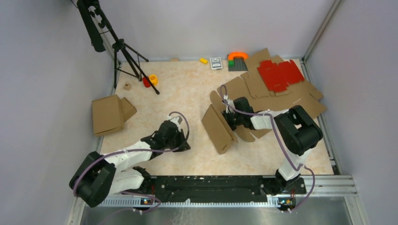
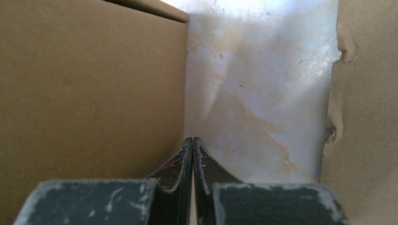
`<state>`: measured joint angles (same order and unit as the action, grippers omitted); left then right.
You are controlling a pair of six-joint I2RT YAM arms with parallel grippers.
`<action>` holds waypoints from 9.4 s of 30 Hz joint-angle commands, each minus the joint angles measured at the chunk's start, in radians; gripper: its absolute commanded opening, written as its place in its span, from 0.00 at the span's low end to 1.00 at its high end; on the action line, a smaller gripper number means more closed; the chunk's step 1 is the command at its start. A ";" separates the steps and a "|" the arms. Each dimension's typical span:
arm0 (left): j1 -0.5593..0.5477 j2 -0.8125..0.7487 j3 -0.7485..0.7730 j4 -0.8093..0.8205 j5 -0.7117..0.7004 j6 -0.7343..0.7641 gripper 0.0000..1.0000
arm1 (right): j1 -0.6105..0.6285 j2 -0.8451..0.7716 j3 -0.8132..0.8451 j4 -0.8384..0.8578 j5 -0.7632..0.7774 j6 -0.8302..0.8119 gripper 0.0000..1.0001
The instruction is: Fold the paper box
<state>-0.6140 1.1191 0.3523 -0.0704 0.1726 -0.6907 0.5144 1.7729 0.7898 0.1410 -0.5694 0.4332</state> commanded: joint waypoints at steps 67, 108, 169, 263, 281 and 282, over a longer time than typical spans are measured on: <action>-0.123 -0.049 0.636 -0.555 -0.238 0.229 0.68 | 0.198 0.090 0.363 -0.290 0.043 -0.261 0.16; 0.047 0.320 0.905 -0.887 -0.179 -0.734 0.97 | 0.061 -0.625 -0.021 -0.226 0.466 -0.165 0.47; 0.100 0.590 0.897 -0.798 -0.125 -0.695 0.23 | 0.062 -0.919 -0.202 -0.328 0.080 -0.090 0.49; 0.171 0.266 0.670 -1.069 -0.358 -1.227 0.00 | 0.599 -0.511 0.073 -0.167 0.836 -0.602 0.20; 0.182 0.330 0.700 -1.083 -0.323 -1.198 0.00 | 0.600 -0.396 0.328 -0.458 0.829 -0.284 0.01; 0.182 0.330 0.701 -1.080 -0.322 -1.198 0.00 | 0.599 -0.384 0.349 -0.483 0.824 -0.267 0.01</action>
<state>-0.4202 1.4330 1.0317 -1.1217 -0.1558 -1.9240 1.1053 1.3457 0.9989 -0.2829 0.2859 0.0437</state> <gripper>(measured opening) 0.389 0.020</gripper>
